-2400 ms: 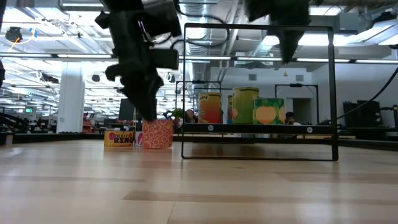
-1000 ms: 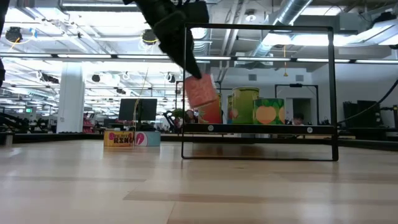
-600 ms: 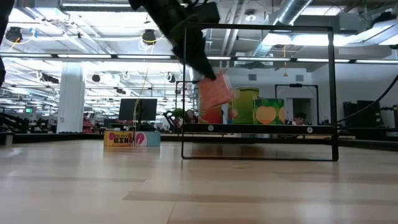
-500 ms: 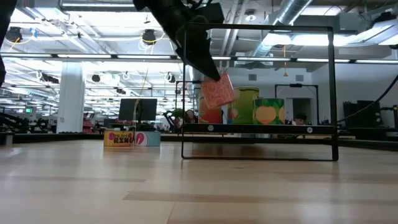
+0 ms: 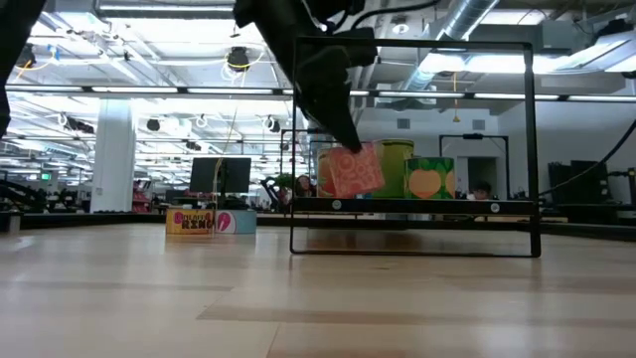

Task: Pick and place cans onto a shelf
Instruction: Put the canned oranges on the shelf

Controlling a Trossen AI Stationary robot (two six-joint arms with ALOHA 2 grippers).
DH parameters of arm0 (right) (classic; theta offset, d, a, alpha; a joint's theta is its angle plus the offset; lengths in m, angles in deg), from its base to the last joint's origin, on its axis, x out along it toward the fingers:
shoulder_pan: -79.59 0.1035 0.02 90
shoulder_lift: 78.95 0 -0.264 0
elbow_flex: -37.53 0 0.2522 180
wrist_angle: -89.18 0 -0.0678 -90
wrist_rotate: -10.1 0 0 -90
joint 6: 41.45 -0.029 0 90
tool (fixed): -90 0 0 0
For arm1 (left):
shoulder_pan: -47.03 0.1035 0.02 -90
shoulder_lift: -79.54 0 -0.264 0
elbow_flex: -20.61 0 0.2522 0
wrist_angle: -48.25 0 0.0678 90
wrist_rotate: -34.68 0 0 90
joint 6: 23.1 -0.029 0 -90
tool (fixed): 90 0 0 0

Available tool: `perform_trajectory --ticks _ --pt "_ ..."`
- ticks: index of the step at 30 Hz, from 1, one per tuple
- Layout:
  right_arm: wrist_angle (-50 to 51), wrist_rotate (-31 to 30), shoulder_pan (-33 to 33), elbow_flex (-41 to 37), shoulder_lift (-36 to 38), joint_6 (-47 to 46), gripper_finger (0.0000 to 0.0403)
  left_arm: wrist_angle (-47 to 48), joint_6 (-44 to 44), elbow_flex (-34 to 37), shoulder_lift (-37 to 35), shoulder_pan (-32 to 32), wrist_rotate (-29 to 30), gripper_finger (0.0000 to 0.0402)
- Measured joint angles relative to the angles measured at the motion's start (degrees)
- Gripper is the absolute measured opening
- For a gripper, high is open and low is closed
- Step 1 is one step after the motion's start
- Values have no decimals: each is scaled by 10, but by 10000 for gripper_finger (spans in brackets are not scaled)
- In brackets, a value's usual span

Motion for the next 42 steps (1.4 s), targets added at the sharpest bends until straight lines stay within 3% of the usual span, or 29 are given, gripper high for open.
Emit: perform_trajectory --ticks 26,31,35,39,42 --pt "-5 -1 0 0 0 -15 66 -23 4 -1 12 0 0 39" --pt "-5 -1 0 0 0 -15 66 24 2 -48 13 -2 2 40" --pt "-5 -1 0 0 0 -15 66 129 -2 -104 5 -3 6 40" --pt "-5 -1 9 0 0 -22 66 247 -3 -97 7 0 44 39" --pt "-6 -4 19 0 0 -29 66 247 4 -69 7 7 47 32"
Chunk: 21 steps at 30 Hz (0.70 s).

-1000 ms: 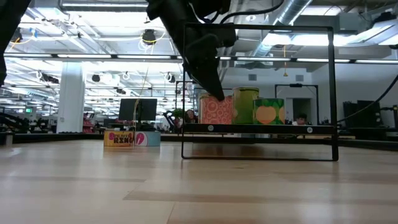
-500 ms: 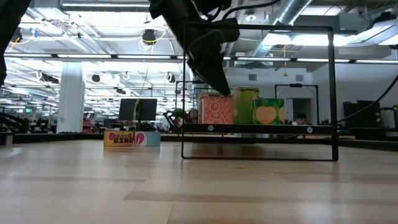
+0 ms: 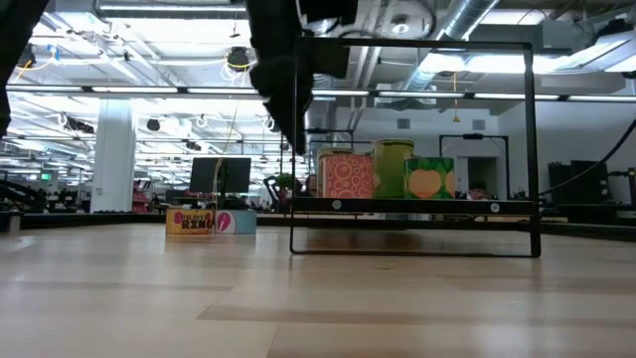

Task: Pick and place cans onto a shelf
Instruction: Put the canned oranges on the shelf

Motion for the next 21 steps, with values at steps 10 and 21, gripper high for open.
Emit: perform_trajectory --ticks 10,21 --pt "-2 -3 16 0 0 -15 66 -113 -9 51 2 10 13 16" --pt "-14 -3 16 0 0 -16 66 -146 -19 49 2 10 10 16"
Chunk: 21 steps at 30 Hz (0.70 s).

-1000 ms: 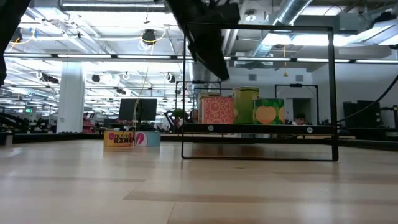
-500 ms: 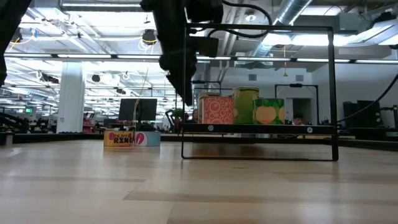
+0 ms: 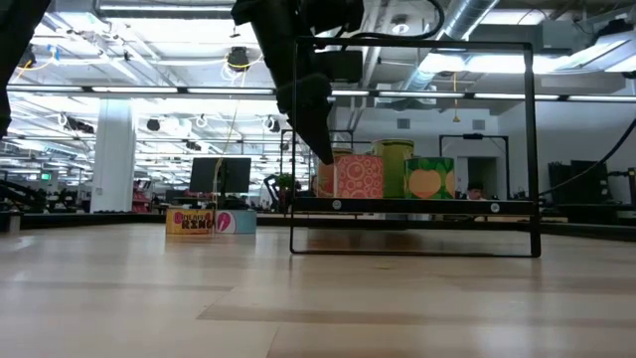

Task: Pick and place cans onto a shelf
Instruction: Put the canned oranges on the shelf, then adjust the canned peaches on the shelf

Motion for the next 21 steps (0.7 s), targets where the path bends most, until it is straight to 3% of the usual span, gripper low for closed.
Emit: perform_trajectory --ticks 4,9,17,21 --pt "0 0 0 0 0 0 66 21 8 -1 -1 0 0 16" --pt "1 -3 0 0 0 0 66 116 41 -1 -15 -1 11 16" --pt "24 -144 -37 -43 1 3 66 291 109 1 -22 -8 35 16" --pt "23 -155 -109 -81 10 10 66 357 136 9 -22 -13 74 16"
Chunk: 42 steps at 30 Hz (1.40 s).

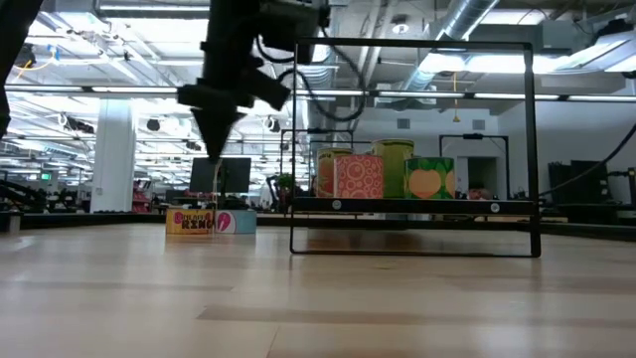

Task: Pick and place cans onto a shelf
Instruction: Adjust the canned peaches on the shelf

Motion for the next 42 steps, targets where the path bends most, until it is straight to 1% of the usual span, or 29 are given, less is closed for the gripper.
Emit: perform_trajectory --ticks 2,6,8,12,16,19,24,28,30,32,36,42 --pt "2 0 -54 -14 3 21 66 29 11 1 -4 0 13 16" --pt "0 10 -168 -21 21 86 66 35 18 1 -16 -1 25 16" --pt "2 41 -224 -21 32 123 66 35 18 1 -22 -1 32 16" --pt "-19 130 -325 -24 33 209 66 35 19 11 -41 -1 63 16" --pt "-106 183 -387 -74 31 311 66 9 36 72 -92 -1 82 16" --pt "-153 211 -421 -113 31 367 66 -26 57 128 -145 0 82 16" --pt "-189 240 -473 -159 31 377 66 -98 98 199 -227 -4 80 16" --pt "-269 292 -497 -193 24 408 66 -158 114 239 -276 -11 81 16" --pt "-304 295 -502 -203 13 416 66 -183 115 252 -290 -15 80 16" --pt "-313 296 -504 -214 5 417 66 -185 119 258 -299 -20 80 16" --pt "-329 295 -505 -227 -15 417 66 -189 123 259 -296 -31 78 16" --pt "-358 295 -494 -225 -60 425 66 -204 121 259 -284 -39 78 16"
